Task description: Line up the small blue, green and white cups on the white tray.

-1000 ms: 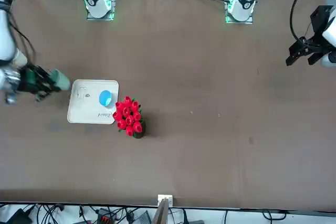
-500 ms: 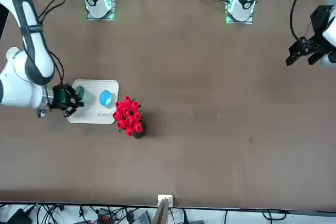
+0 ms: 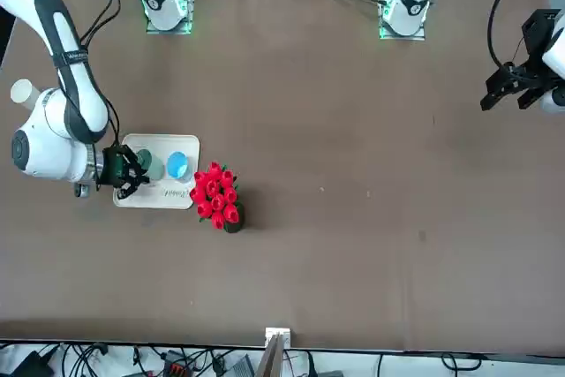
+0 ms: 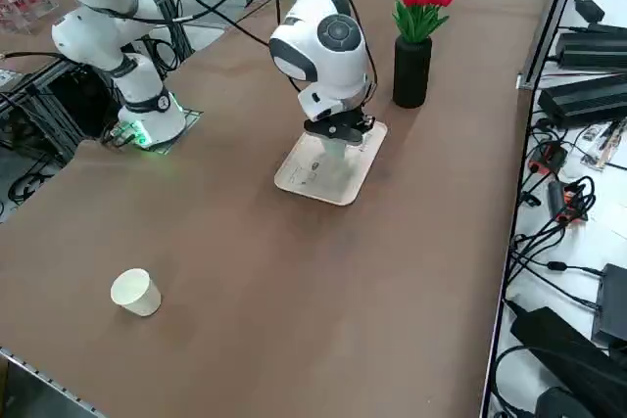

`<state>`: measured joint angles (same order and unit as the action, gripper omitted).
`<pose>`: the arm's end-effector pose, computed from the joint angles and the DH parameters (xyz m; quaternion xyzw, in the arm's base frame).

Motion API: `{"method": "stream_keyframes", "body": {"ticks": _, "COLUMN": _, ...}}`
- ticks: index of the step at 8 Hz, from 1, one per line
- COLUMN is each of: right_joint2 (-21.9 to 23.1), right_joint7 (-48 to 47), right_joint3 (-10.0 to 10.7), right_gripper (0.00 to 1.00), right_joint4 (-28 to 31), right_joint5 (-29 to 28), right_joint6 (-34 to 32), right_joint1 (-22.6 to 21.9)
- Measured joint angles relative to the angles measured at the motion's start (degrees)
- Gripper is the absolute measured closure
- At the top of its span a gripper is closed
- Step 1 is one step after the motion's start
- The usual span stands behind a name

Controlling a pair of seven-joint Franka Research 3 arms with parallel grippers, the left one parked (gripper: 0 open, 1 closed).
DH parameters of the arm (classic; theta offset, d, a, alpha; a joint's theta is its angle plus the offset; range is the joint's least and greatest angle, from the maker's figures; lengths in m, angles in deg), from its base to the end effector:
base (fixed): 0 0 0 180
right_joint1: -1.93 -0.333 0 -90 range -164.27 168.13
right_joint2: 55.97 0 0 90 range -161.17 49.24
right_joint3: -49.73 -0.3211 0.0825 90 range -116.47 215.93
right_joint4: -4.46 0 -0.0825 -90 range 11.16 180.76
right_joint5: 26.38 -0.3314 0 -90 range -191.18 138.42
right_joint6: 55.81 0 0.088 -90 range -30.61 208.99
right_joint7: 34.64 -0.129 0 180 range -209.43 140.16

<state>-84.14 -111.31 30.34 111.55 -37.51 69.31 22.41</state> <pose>0.5827 -0.0129 0.2744 -0.7182 0.6741 0.1559 0.0741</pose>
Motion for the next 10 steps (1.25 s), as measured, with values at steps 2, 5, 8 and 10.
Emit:
{"method": "stream_keyframes", "body": {"ticks": 2, "right_joint2": 0.0, "right_joint7": -0.61, "right_joint3": 0.0, "right_gripper": 0.98, "right_joint4": 1.21, "right_joint5": 0.0, "right_joint6": 3.24, "right_joint1": -0.54}}
{"method": "stream_keyframes", "body": {"ticks": 5, "right_joint2": -0.01, "right_joint7": -0.78, "right_joint3": 0.01, "right_gripper": 0.98, "right_joint4": 2.86, "right_joint5": 0.0, "right_joint6": 5.08, "right_joint1": -0.79}}
{"method": "stream_keyframes", "body": {"ticks": 8, "right_joint2": 0.09, "right_joint7": -0.78, "right_joint3": 0.05, "right_gripper": 0.97, "right_joint4": 3.92, "right_joint5": 0.41, "right_joint6": 5.96, "right_joint1": -0.86}}
{"method": "stream_keyframes", "body": {"ticks": 10, "right_joint2": 0.14, "right_joint7": -0.8, "right_joint3": 0.16, "right_gripper": 0.72, "right_joint4": 4.01, "right_joint5": 0.93, "right_joint6": 6.29, "right_joint1": -0.86}}
